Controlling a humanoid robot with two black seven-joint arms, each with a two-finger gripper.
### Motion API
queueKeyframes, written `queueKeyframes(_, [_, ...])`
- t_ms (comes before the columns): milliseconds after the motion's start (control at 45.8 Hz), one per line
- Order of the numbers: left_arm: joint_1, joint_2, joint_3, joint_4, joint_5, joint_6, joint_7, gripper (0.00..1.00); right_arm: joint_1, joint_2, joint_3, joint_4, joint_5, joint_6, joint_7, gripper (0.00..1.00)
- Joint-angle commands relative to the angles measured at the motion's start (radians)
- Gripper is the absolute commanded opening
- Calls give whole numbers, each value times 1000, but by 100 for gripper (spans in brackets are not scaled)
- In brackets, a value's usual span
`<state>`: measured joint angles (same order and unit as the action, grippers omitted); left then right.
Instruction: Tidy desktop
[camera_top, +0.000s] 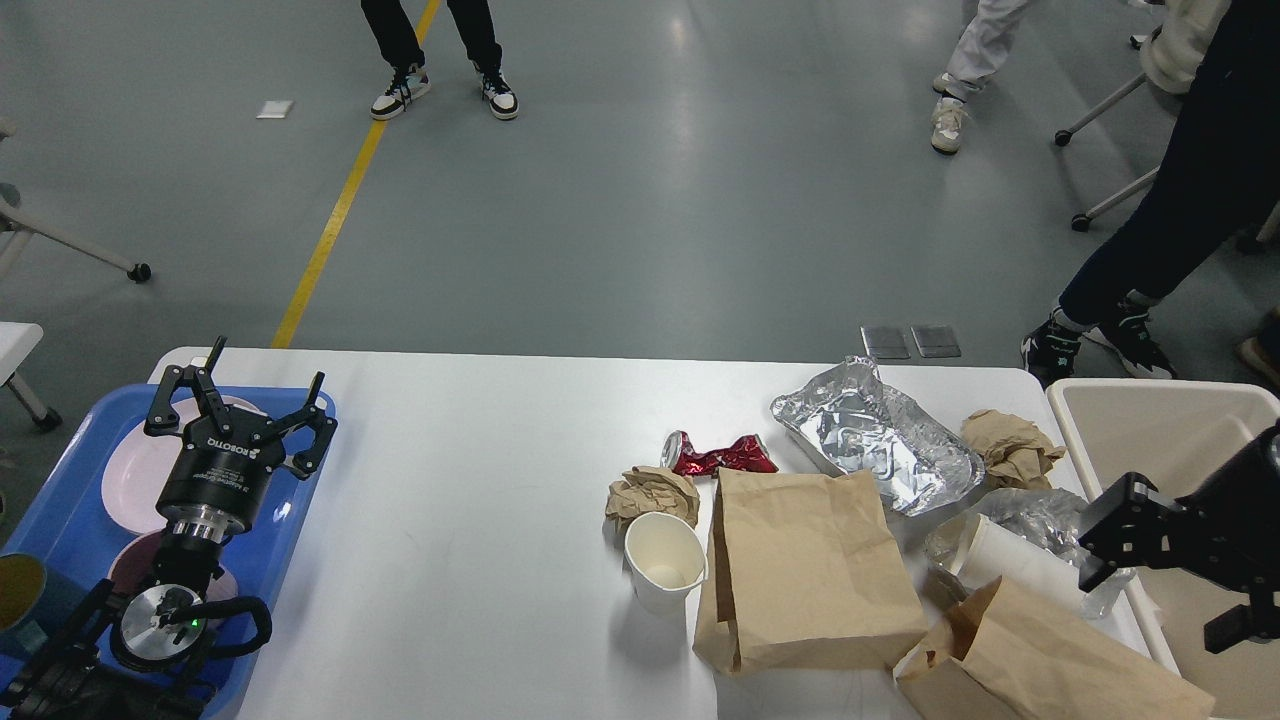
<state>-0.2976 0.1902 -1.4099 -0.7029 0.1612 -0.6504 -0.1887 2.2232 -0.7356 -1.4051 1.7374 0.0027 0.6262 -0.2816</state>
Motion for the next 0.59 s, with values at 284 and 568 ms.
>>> queueKeyframes(284, [0,0,0,0,0,0,0,96,-143,-1,176,8,-530,0,27,68])
queueKeyframes(568, [0,0,0,0,0,0,0,96,-313,97,285,8,-616,9,25,71])
